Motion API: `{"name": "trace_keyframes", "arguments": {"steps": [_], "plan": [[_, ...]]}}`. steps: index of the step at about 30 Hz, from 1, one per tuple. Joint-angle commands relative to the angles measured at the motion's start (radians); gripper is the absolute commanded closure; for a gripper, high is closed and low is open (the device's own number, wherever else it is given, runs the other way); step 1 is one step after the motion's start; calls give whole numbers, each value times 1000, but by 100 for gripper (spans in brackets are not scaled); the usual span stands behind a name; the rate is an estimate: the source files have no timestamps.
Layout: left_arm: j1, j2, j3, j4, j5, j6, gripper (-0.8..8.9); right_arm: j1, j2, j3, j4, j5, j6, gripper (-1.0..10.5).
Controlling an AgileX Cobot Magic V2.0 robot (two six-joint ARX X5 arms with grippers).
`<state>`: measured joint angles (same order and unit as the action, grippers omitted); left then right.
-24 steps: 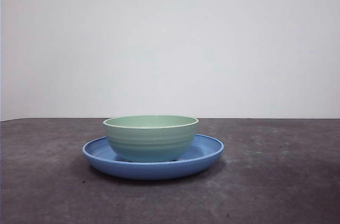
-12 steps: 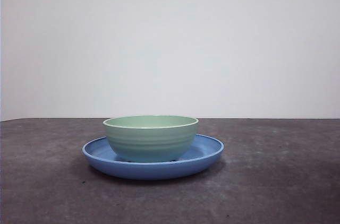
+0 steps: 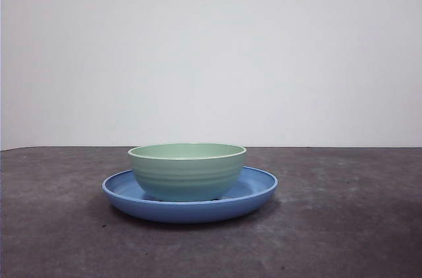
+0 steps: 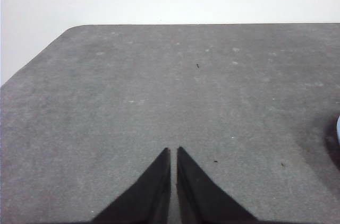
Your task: Place the green bowl on the blue plate
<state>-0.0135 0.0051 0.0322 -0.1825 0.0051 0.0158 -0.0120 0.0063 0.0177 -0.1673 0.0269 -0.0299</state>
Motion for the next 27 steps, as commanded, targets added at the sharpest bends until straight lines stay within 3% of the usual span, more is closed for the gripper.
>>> {"name": "trace_keyframes", "arguments": {"steps": [1, 27], "plan": [[1, -2, -20, -5, 0, 2, 794, 2, -3, -6, 10, 0, -4, 915], [1, -2, -20, -5, 0, 2, 794, 3, -3, -6, 10, 0, -4, 915]]}}
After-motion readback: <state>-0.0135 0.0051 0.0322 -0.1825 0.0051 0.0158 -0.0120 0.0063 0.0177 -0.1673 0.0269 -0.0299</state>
